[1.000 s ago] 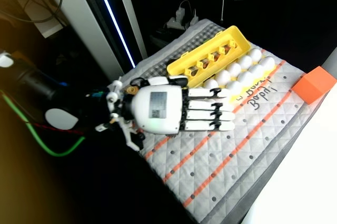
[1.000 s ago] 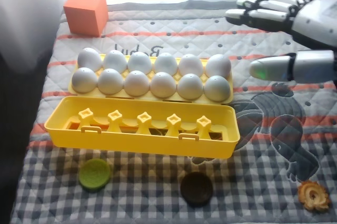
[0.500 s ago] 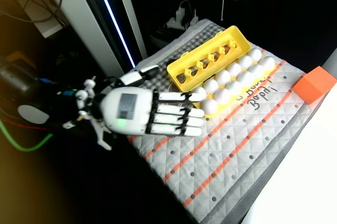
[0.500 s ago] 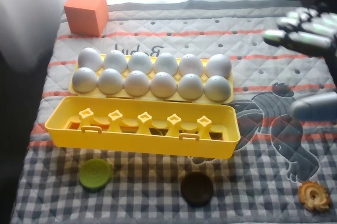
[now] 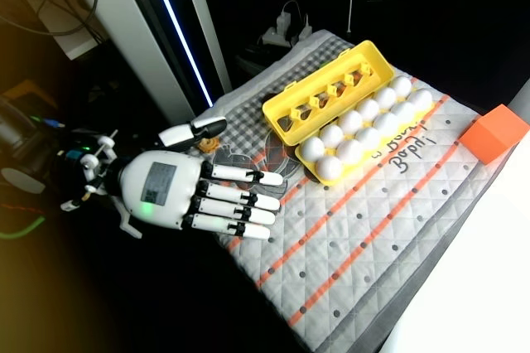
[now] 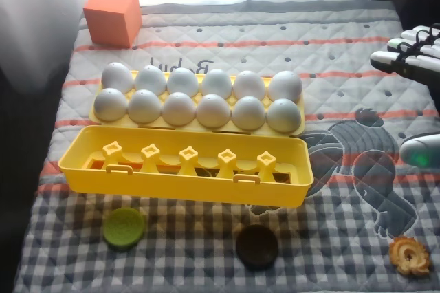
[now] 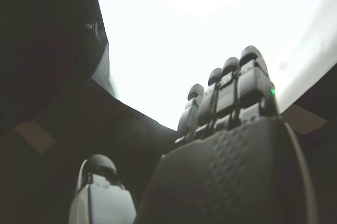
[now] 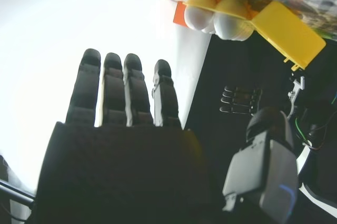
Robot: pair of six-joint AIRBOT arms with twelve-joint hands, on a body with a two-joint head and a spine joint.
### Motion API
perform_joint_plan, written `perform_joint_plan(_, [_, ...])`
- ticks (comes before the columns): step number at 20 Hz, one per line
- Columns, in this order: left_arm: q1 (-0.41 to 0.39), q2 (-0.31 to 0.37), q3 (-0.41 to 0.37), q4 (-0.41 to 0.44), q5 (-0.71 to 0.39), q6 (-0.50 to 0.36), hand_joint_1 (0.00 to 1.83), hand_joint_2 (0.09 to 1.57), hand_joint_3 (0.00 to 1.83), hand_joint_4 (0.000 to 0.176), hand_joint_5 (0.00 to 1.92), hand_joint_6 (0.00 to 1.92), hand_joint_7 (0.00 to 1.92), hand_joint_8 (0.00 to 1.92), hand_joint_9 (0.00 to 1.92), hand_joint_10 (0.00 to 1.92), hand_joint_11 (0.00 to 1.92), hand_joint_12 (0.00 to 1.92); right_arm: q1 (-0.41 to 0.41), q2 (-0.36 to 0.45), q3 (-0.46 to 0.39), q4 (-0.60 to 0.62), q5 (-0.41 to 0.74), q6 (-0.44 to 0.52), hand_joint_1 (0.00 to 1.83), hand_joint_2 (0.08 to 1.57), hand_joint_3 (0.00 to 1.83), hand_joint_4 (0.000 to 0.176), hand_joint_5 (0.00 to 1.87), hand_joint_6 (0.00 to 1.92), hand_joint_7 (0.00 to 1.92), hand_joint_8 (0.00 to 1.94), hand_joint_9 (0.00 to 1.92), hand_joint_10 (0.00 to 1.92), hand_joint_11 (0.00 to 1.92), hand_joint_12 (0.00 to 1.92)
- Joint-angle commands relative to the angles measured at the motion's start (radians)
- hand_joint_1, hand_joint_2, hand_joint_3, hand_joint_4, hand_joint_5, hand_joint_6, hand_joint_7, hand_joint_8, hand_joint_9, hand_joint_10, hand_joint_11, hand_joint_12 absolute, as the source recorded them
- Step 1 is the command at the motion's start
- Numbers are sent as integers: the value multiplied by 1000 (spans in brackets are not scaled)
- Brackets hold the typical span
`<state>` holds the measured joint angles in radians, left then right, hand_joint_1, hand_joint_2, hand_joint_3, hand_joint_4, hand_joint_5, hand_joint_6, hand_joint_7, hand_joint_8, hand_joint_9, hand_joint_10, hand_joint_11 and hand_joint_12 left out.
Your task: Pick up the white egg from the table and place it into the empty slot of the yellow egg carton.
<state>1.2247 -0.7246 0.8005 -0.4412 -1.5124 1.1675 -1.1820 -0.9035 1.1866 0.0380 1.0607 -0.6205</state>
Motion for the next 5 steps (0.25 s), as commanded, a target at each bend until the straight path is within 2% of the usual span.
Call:
perform_joint_plan(1, [-9,2,3,9,-125,-9,0,760,6,109,0,0,0,0,0,0,0,0,10,2,6,29,120,4,0,836,8,117,139,3,95,3,0,0,0,0])
perform_joint_plan(2, [-9,3,3,9,-124,-9,0,750,1,118,0,0,0,0,0,0,0,0,10,2,5,29,120,4,0,835,6,124,131,0,97,3,0,0,0,0])
perform_joint_plan(3, [-9,3,3,9,-125,-9,0,750,1,118,0,0,0,0,0,0,0,0,10,2,4,29,120,4,0,835,6,124,131,0,97,3,0,0,0,0])
perform_joint_plan(4, [-9,3,3,9,-125,-9,0,757,4,120,0,0,0,0,0,0,0,0,10,2,3,29,123,4,0,828,2,133,137,2,100,3,0,0,0,0])
perform_joint_plan(5, [-9,3,3,9,-126,-9,0,761,5,110,0,0,0,0,0,0,0,0,10,2,3,29,124,4,0,836,5,121,143,5,104,4,0,0,0,0])
